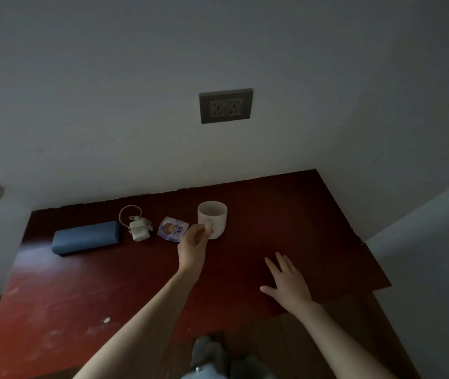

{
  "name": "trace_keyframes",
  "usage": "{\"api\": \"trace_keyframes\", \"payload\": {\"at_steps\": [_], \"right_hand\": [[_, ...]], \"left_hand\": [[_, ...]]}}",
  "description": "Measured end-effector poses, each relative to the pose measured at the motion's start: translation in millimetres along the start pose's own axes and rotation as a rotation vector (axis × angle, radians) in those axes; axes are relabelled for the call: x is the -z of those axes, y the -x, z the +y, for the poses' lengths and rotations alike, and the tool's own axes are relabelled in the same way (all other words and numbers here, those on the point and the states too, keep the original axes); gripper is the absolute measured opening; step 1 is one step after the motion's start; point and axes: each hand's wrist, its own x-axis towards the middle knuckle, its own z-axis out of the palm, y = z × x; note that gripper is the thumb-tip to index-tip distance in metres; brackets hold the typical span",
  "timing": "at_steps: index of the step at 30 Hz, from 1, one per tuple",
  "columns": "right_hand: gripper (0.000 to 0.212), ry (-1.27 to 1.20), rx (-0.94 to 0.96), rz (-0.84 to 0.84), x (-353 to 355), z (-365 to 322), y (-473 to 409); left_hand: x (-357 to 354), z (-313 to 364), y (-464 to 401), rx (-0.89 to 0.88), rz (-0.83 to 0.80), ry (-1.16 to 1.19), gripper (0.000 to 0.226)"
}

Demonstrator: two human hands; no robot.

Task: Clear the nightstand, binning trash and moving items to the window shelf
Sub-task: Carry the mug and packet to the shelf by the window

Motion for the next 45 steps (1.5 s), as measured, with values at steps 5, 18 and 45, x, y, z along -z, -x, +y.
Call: {"api": "trace_keyframes", "payload": {"at_steps": [5,18,45], "right_hand": [[0.079,0.008,0.012,-0.001,-1,2,2],[0.078,0.0,0.042,0.001,-3,8,3],[0.078,-0.012,0.004,-0.045,4,2,5]], "left_hand": [[-1,-12,14,0.002,-0.024,-0.033,0.013],[-12,-20,20,0.057,-0.065,0.011,0.013],[-4,-3,-45,0.061,-0.147,-0.12,0.02]]}}
